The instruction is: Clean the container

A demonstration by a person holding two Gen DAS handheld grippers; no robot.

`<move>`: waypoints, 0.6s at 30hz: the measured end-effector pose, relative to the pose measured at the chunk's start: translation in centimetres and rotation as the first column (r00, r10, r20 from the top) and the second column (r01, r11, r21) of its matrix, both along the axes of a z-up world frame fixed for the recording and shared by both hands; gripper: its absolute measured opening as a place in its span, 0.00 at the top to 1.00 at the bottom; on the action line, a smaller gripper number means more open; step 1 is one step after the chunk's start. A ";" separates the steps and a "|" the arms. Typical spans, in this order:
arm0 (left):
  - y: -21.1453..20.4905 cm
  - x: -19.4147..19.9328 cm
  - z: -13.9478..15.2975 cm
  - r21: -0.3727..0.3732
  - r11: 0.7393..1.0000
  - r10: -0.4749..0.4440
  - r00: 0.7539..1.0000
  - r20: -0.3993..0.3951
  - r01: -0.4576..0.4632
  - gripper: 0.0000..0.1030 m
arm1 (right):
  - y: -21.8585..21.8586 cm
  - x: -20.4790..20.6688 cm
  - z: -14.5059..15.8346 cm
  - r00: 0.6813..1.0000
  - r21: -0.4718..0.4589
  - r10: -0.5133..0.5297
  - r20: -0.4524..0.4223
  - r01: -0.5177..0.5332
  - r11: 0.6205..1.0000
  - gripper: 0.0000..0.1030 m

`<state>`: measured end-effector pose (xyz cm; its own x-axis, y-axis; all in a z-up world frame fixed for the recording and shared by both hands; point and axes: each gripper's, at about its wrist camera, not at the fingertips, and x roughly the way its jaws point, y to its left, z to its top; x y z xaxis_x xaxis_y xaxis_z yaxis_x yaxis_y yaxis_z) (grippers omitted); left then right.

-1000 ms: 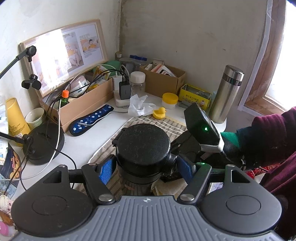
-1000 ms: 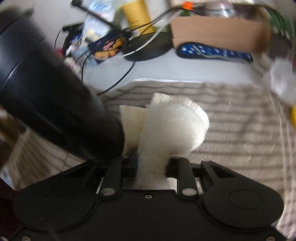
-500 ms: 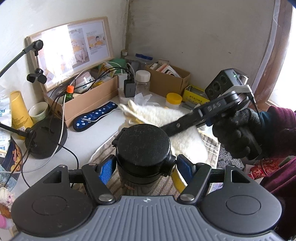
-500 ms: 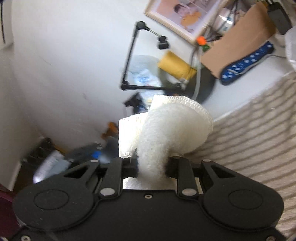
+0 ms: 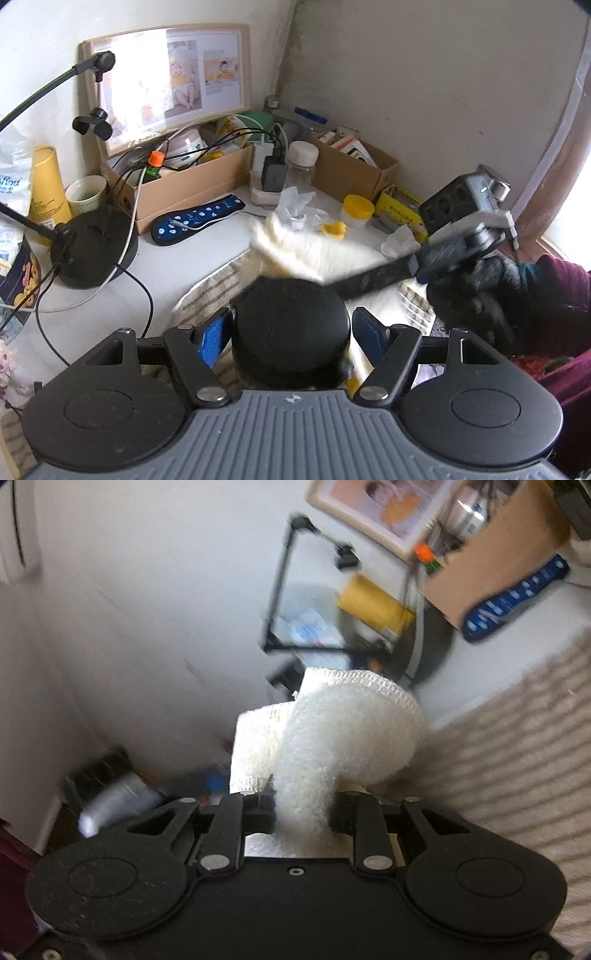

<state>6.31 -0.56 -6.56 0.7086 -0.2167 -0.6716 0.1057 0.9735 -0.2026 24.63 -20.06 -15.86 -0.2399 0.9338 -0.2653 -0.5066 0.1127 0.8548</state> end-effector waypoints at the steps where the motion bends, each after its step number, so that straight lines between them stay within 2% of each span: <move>1: -0.2 -0.1 0.1 0.025 0.999 -0.037 0.999 0.008 0.037 0.39 | 0.2 -0.3 -0.5 1.000 -0.034 0.011 0.012 -0.010 0.999 0.79; 2: -0.6 -0.2 0.2 0.068 0.994 -0.086 0.996 0.017 0.085 0.40 | 0.4 -0.5 -1.0 1.000 -0.056 0.018 0.019 -0.017 0.998 0.79; 3: -1.2 -0.2 0.2 0.121 0.982 -0.146 0.989 0.023 0.142 0.48 | 0.6 -0.8 -1.4 1.000 -0.069 0.023 0.016 -0.022 0.997 0.79; 5: -2.1 0.0 0.1 0.222 0.948 -0.237 0.971 0.010 0.229 0.51 | 1.1 -1.0 -2.0 0.999 -0.086 0.026 0.021 -0.024 0.996 0.79; 7: -2.0 0.8 -0.7 0.258 0.933 -0.252 0.967 -0.025 0.250 0.51 | 1.5 -1.2 -2.6 0.999 -0.114 0.028 0.033 -0.024 0.993 0.79; 9: -1.0 1.0 -1.0 0.223 0.957 -0.191 0.982 0.003 0.186 0.51 | 1.5 -1.3 -3.1 0.999 -0.138 0.028 0.042 -0.022 0.990 0.79; 11: 1.5 0.1 -1.1 0.100 0.995 -0.023 0.999 0.025 0.020 0.49 | 1.4 -1.3 -3.4 0.998 -0.166 0.028 0.058 -0.018 0.986 0.79; 12: 2.7 -0.7 -1.3 0.052 0.998 0.029 0.999 0.023 -0.031 0.45 | 1.1 -1.5 -3.5 0.997 -0.172 0.027 0.066 -0.015 0.985 0.79; 14: 4.3 -2.8 -2.1 0.029 0.996 0.081 0.997 0.011 -0.082 0.43 | 0.4 -1.5 -3.7 0.999 -0.161 0.012 0.053 -0.003 0.987 0.79; 18: 6.6 -5.8 -4.3 0.055 0.987 0.156 0.985 -0.081 -0.152 0.43 | 0.2 -1.8 -3.5 0.997 -0.156 0.005 0.078 0.007 0.988 0.79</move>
<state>0.51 6.02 -10.89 0.6714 -0.0756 -0.7372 -0.0615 0.9857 -0.1571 22.87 -19.81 -19.39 -0.2119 0.8799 -0.4253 -0.5708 0.2418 0.7847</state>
